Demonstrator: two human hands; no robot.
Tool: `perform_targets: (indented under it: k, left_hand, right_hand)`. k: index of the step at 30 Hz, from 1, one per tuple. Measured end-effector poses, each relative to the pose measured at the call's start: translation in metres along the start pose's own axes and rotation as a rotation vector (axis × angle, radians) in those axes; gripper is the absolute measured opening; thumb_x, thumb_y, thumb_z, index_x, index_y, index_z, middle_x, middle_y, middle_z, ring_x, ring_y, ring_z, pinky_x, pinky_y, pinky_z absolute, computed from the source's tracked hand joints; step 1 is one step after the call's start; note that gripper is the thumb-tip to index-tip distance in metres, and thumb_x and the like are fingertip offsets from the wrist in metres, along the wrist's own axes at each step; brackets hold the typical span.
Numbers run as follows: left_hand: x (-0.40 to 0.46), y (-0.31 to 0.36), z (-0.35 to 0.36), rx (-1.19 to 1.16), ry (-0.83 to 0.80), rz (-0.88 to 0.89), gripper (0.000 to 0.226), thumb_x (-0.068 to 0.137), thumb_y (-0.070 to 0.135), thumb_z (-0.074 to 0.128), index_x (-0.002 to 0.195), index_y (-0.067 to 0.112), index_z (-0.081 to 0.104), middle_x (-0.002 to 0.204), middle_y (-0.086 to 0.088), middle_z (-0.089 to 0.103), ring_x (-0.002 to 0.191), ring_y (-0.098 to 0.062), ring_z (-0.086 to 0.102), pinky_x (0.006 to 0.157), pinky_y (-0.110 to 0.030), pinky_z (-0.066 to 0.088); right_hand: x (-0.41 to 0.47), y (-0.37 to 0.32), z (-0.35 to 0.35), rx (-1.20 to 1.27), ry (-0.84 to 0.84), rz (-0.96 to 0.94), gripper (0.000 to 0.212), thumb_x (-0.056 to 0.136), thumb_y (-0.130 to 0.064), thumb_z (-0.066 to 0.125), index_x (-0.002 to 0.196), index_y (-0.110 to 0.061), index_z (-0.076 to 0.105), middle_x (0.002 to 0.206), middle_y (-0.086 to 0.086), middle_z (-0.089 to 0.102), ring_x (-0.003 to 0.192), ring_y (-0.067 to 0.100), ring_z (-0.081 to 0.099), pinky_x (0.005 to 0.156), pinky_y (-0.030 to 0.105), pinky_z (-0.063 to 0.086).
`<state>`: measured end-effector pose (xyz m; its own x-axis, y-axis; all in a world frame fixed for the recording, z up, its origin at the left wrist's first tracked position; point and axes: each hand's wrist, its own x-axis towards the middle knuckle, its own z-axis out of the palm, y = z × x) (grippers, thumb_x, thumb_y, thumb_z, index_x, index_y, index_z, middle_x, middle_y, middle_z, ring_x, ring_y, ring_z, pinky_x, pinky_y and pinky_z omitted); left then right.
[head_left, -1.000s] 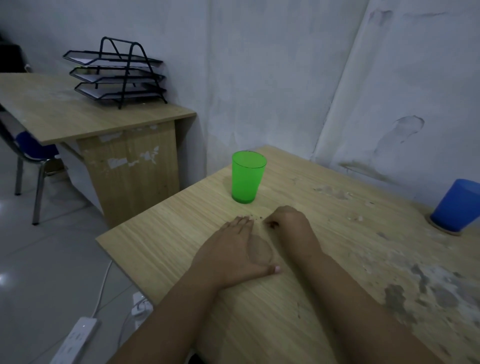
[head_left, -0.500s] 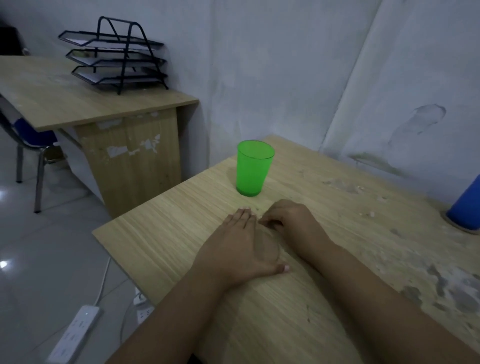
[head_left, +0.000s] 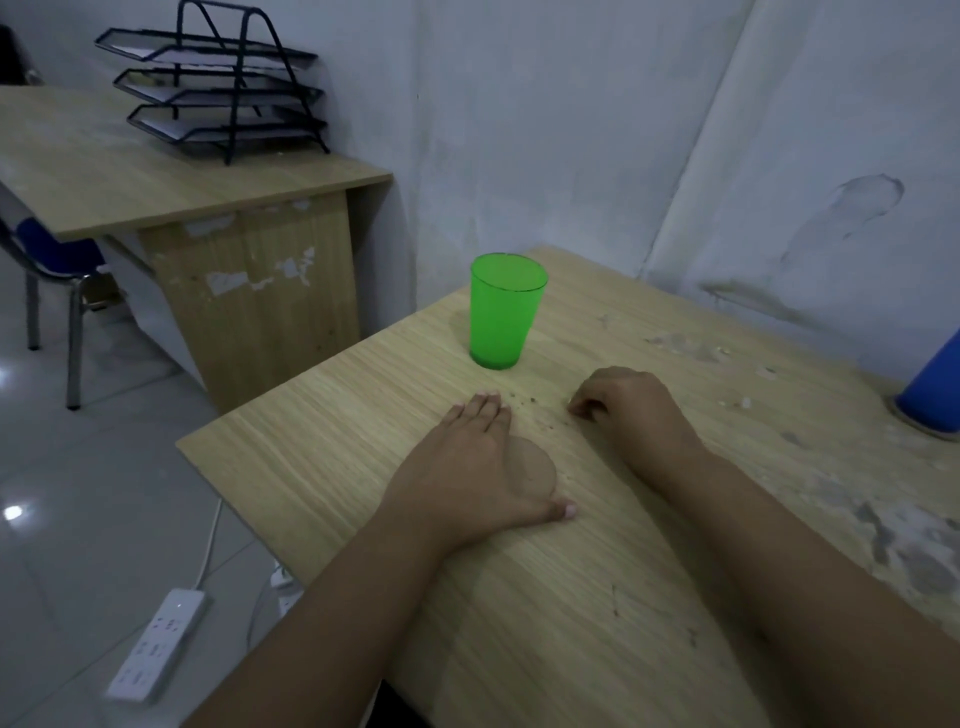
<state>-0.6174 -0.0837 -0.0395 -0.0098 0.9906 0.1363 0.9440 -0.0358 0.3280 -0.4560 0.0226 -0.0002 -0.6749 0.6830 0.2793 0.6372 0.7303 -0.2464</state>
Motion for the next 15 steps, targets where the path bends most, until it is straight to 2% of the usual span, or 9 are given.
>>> perform_targets:
  k: [3,7,11,15]
  left_hand:
    - [0.001,0.001,0.0,-0.001,-0.002,0.006,0.13,0.055,0.092,0.039,0.15,0.008,0.011,0.16,-0.006,0.008,0.146,-0.012,0.003,0.115,-0.026,-0.003]
    - [0.001,0.001,0.001,-0.01,-0.001,0.009,0.13,0.055,0.092,0.039,0.15,0.008,0.011,0.16,-0.006,0.008,0.146,-0.012,0.003,0.114,-0.025,-0.004]
    - [0.001,0.0,0.002,-0.015,0.006,0.01,0.129,0.056,0.091,0.043,0.15,0.008,0.012,0.16,-0.007,0.009,0.146,-0.012,0.003,0.114,-0.026,-0.003]
    - [0.001,0.0,0.002,-0.021,0.016,0.012,0.13,0.054,0.092,0.042,0.15,0.009,0.014,0.159,-0.007,0.01,0.146,-0.012,0.005,0.114,-0.026,-0.003]
  right_hand:
    - [-0.019,-0.006,-0.001,-0.006,0.003,0.005,0.018,0.074,0.005,0.058,0.081,-0.004,0.072,0.086,0.013,0.07,0.085,0.029,0.061,0.077,0.04,0.048]
    - [-0.034,-0.016,0.0,0.044,0.051,-0.042,0.018,0.069,0.01,0.061,0.075,-0.002,0.073,0.08,0.013,0.072,0.08,0.03,0.064,0.072,0.041,0.052]
    - [-0.03,-0.021,0.004,0.095,0.088,-0.083,0.02,0.066,0.014,0.064,0.074,-0.002,0.074,0.078,0.013,0.072,0.076,0.028,0.067,0.071,0.036,0.055]
    - [-0.015,-0.026,0.013,0.114,0.062,-0.12,0.018,0.069,0.01,0.063,0.077,-0.002,0.074,0.081,0.014,0.072,0.079,0.029,0.066,0.073,0.037,0.054]
